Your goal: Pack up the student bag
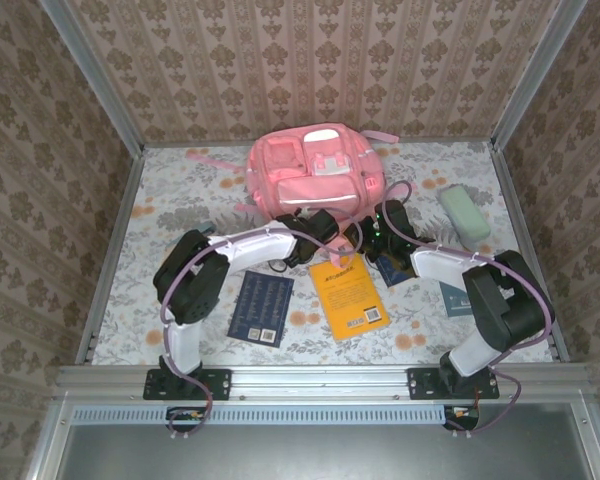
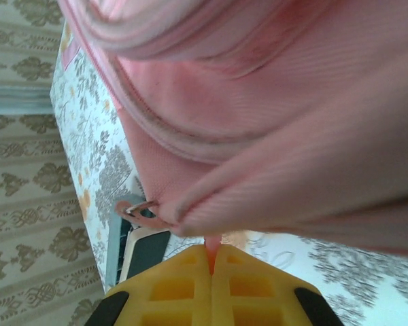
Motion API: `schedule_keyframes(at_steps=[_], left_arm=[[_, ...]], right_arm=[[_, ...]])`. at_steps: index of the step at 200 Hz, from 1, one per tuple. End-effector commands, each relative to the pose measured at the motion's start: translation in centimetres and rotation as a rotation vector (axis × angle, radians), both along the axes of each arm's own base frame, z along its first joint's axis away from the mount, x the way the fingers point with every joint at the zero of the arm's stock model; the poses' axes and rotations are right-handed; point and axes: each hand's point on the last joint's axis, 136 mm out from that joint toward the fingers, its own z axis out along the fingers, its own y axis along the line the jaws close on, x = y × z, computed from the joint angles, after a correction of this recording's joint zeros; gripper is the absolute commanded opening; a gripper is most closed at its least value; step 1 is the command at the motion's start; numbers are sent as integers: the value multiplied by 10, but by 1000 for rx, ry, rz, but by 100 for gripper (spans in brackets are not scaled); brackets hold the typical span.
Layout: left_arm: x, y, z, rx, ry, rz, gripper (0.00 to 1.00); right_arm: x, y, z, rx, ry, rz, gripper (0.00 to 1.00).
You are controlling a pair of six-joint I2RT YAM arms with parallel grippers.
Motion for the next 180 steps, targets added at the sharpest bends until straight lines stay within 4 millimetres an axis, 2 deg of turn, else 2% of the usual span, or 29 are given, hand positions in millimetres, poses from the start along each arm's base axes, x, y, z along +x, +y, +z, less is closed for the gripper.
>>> schedule_keyframes(at_steps=[1, 39, 67, 95, 120, 128, 145, 151, 159, 180], left_arm=[[12, 56, 5, 134, -33, 119, 0], [44, 74, 8, 94, -58, 175, 0], [65, 88, -1, 60, -45, 222, 0], [81, 84, -3, 27, -43, 210, 0], [78, 72, -2, -34, -5, 191, 0], [72, 69, -1, -60, 12, 179, 14], [56, 59, 8, -126, 32, 159, 55], [50, 56, 12, -150, 46, 154, 65], [40, 52, 17, -195, 76, 152, 69], [20, 35, 41, -347, 155, 156, 69]], right_arm=[[3, -7, 17, 23, -55, 5, 0], [-1, -9, 21, 25, -61, 19, 0], [0, -11, 25, 33, -67, 24, 0], [2, -7, 26, 35, -69, 47, 0], [6, 0, 22, 43, -58, 81, 0], [8, 3, 21, 45, -59, 93, 0], [10, 8, 19, 44, -64, 117, 2], [11, 10, 18, 39, -64, 128, 2], [11, 13, 16, 31, -61, 143, 3], [11, 19, 11, 10, -68, 171, 4]])
